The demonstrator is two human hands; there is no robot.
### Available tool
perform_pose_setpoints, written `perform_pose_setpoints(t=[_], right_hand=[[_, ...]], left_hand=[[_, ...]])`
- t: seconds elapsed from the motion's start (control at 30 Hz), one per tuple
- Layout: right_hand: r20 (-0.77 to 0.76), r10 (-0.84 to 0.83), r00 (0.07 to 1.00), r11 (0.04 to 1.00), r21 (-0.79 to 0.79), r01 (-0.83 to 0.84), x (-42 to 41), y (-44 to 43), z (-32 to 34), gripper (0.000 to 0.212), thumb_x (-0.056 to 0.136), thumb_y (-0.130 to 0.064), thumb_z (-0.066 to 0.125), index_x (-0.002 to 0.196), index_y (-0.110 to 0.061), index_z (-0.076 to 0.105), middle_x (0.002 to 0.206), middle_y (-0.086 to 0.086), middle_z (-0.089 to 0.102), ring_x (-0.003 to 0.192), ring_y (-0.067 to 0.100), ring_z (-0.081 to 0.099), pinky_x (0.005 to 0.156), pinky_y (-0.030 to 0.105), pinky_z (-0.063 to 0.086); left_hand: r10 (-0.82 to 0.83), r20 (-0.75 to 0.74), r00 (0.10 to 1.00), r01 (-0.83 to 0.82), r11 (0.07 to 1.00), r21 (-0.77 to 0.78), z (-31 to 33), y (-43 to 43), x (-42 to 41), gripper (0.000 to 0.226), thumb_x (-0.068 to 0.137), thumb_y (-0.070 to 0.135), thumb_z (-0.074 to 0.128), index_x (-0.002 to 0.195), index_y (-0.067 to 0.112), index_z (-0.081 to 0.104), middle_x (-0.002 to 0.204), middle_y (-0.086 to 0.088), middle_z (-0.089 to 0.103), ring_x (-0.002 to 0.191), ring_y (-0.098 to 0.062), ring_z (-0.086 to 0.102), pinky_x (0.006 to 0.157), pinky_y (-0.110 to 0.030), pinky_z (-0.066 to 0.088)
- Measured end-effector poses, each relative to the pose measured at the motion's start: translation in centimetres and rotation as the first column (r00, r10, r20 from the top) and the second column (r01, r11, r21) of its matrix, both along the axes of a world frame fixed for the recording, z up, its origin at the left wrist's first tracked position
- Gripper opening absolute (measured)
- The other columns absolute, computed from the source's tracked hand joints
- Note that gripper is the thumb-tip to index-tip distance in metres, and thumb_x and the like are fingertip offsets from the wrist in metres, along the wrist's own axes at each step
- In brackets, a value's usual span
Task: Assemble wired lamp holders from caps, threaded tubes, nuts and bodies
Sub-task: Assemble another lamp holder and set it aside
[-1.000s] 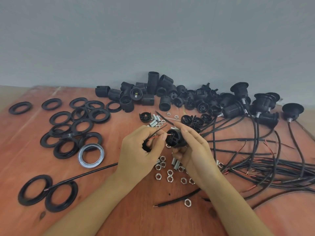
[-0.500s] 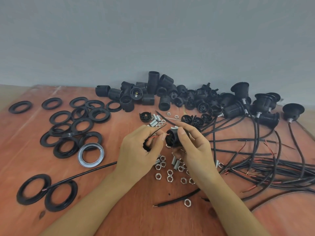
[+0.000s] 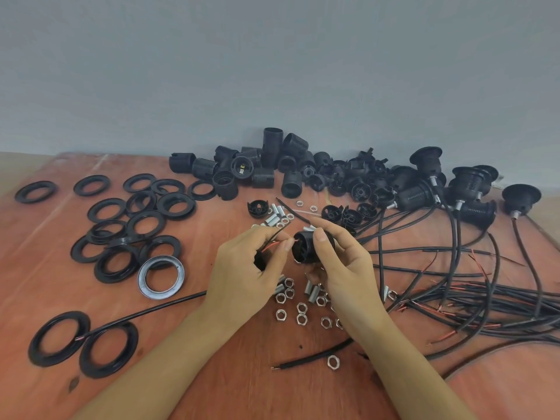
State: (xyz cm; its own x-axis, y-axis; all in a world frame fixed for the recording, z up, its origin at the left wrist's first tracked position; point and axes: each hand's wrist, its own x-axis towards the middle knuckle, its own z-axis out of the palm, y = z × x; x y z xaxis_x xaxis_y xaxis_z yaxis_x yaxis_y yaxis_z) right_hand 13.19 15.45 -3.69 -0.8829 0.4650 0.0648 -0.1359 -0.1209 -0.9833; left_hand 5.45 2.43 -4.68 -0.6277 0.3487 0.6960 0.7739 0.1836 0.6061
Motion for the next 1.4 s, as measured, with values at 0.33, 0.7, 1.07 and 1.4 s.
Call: perform_pose_setpoints(t=[0.33,0.7,1.07,1.4], right_hand=[[-0.064,-0.03,0.998,0.986,0.159,0.04,0.1,0.05,-0.41,0.022,0.084,-0.039,0.064,0.106,-0.037,0.069,0.094,-0.001,0.071,0.073,0.021,0.064,0.06,0.032,0.056],[-0.048,-0.021,0.999,0.991,0.129,0.027,0.29,-0.07,-0.14,0.027,0.084,-0.043,0.063,0.109,-0.036,0.069,0.092,-0.002,0.071,0.066,0.022,0.059,0.054,0.034,0.052],[-0.046,-0.042,0.998,0.995,0.09,0.046,0.14,-0.17,-0.31,0.031,0.082,-0.044,0.063,0.109,-0.031,0.07,0.081,-0.002,0.069,0.054,0.017,0.054,0.048,0.028,0.049],[-0.087,-0.044,0.995,0.992,0.113,0.053,0.12,-0.29,-0.71,0.026,0.084,-0.041,0.066,0.109,-0.036,0.071,0.077,-0.003,0.07,0.057,0.026,0.049,0.049,0.037,0.045]], left_hand=[[-0.008,-0.012,1.0,0.007,0.999,-0.045,0.06,-0.01,0.05,0.013,0.092,0.02,0.061,0.089,0.01,0.069,0.077,0.016,0.062,0.068,0.0,0.058,0.065,-0.011,0.043],[-0.048,0.132,0.99,0.049,0.999,-0.003,0.45,0.11,0.4,0.008,0.092,0.014,0.061,0.086,0.012,0.066,0.067,0.01,0.058,0.061,-0.007,0.054,0.061,-0.008,0.038],[-0.105,0.135,0.985,0.108,0.994,-0.017,0.27,0.18,0.26,0.007,0.093,0.014,0.059,0.09,0.014,0.065,0.074,0.014,0.058,0.065,-0.002,0.055,0.066,-0.008,0.038],[-0.055,0.067,0.996,0.055,0.998,0.005,0.27,0.16,0.38,0.006,0.091,0.01,0.062,0.087,0.012,0.066,0.072,0.007,0.061,0.065,-0.004,0.055,0.063,-0.008,0.039]])
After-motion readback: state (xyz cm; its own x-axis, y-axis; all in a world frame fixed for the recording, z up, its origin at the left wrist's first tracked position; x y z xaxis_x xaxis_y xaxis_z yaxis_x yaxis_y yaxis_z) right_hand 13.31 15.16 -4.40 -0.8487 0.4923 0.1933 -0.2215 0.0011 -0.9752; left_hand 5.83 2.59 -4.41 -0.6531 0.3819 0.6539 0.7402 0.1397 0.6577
